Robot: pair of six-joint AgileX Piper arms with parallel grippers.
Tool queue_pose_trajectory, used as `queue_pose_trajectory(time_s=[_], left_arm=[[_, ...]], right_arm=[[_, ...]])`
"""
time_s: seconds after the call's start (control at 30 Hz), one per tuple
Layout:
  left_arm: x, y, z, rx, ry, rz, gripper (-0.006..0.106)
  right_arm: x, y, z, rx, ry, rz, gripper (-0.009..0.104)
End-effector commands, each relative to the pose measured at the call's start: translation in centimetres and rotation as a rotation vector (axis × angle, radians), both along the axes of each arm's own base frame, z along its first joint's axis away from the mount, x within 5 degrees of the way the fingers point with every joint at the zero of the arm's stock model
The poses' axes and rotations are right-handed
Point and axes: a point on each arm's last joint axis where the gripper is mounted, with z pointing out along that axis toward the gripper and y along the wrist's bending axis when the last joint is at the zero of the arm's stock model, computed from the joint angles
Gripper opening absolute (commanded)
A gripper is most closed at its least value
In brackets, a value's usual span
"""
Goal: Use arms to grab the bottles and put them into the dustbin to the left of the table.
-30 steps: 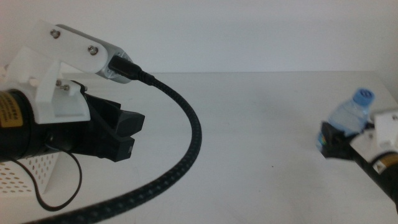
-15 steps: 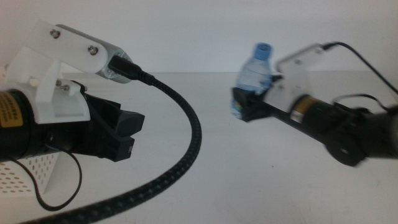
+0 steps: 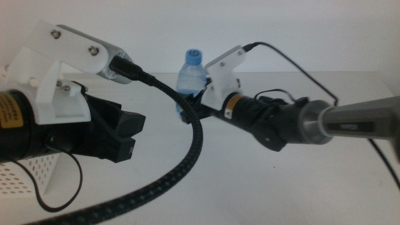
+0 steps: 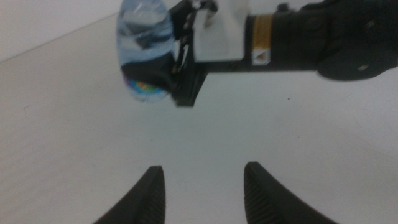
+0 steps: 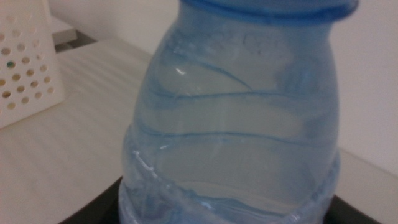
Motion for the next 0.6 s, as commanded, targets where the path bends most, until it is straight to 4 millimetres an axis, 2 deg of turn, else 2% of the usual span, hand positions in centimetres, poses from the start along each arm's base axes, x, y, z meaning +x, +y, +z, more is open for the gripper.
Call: queue_pose_trajectory(time_s=[0.0,0.17,0.43,0.57], left_arm=[[0.0,0.0,1.7,-0.071,-0.081,0.005,0.040],[0.0,0.0,1.7,-0.071,-0.081,0.005,0.040],[0.0,0.0,1.7,-0.071,-0.081,0.005,0.040],[0.0,0.0,1.7,-0.071,-0.081,0.005,0.040]], right_arm=[[0.1,1.5,4.7,0.135,-0.169,0.046,0.000],[0.5,3.1,3.4,0.130,-0.156,0.069,0.000],[0.5,4.0,0.5,0.109,-0.127,0.088,0.000],[0.6,4.0,0.1,0.103,-0.119,0.087,0.004]])
